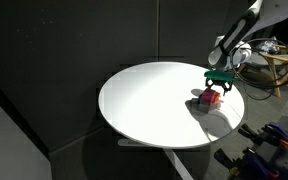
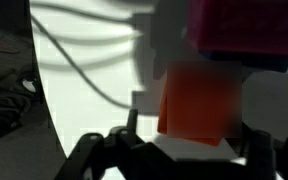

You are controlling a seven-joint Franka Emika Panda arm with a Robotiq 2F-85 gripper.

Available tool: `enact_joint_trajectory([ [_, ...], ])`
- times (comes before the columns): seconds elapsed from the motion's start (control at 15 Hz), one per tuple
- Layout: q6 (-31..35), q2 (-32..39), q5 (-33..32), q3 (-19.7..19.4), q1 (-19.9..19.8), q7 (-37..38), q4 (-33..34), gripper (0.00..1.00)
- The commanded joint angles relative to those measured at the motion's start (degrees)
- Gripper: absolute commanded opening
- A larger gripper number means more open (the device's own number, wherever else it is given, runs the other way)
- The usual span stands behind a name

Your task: Put the orange block on the pink block

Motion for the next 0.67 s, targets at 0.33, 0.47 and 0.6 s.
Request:
enact_joint_trajectory([
  [0.33,-0.2,-1.3,-0.3,-0.6,0.3,-0.2,-0.9,0.32],
  [0.47,-1.0,-2.1,-1.3,-1.0,0.6,-0.6,-1.4,0.32],
  [0.6,-1.6,-2.9,-2.2,-1.4,0.9,-0.8,-1.8,0.32],
])
